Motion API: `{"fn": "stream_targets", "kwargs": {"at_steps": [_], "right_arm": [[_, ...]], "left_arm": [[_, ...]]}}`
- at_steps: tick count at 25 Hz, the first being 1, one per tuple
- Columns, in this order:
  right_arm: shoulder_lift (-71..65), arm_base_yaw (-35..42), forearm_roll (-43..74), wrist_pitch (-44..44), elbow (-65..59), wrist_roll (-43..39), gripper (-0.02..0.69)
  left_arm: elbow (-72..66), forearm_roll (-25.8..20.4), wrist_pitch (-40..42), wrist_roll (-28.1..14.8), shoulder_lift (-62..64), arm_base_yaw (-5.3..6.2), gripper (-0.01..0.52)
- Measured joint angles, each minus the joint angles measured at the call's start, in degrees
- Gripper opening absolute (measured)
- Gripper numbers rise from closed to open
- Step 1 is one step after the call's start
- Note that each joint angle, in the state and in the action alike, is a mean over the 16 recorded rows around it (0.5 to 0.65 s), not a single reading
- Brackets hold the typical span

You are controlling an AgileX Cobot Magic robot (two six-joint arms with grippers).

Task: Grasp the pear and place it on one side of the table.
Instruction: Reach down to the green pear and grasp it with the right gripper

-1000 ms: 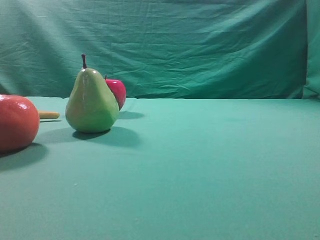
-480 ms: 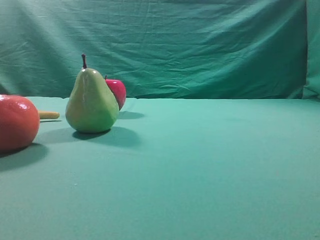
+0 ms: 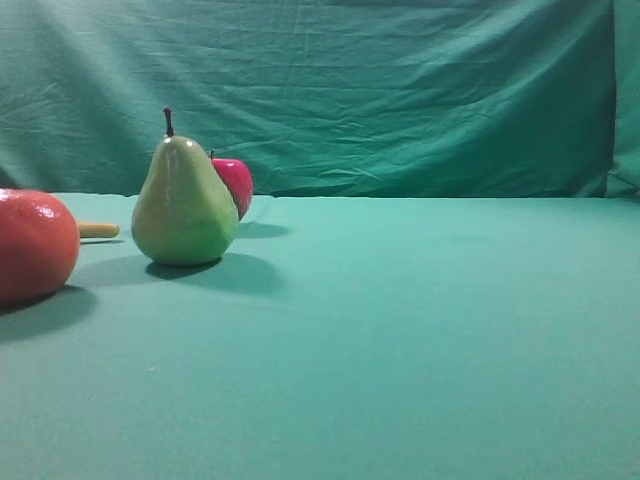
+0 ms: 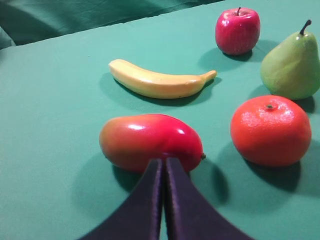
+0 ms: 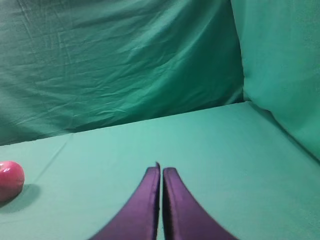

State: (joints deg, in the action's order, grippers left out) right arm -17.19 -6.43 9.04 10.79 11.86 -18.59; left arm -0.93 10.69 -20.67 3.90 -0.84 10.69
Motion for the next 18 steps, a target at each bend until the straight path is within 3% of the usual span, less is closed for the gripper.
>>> {"fn": "stream_targets", "kwargs": {"at_steps": [7, 15, 18], "right_arm": [[-18.44, -6.80, -0.01, 4.44, 10.54, 5.16, 0.000], [-38.85, -22.08, -0.04, 7.42, 21.54, 11.01, 0.006], [-46.64, -27.62, -0.06, 8.30, 26.78, 12.45, 0.039]], "left_arm": [[0.00, 0.00, 0.00, 0.00, 0.00, 0.00, 0.000], [0.00, 0.00, 0.00, 0.00, 0.00, 0.00, 0.000], [0.00, 0.00, 0.00, 0.00, 0.00, 0.00, 0.000]]}}
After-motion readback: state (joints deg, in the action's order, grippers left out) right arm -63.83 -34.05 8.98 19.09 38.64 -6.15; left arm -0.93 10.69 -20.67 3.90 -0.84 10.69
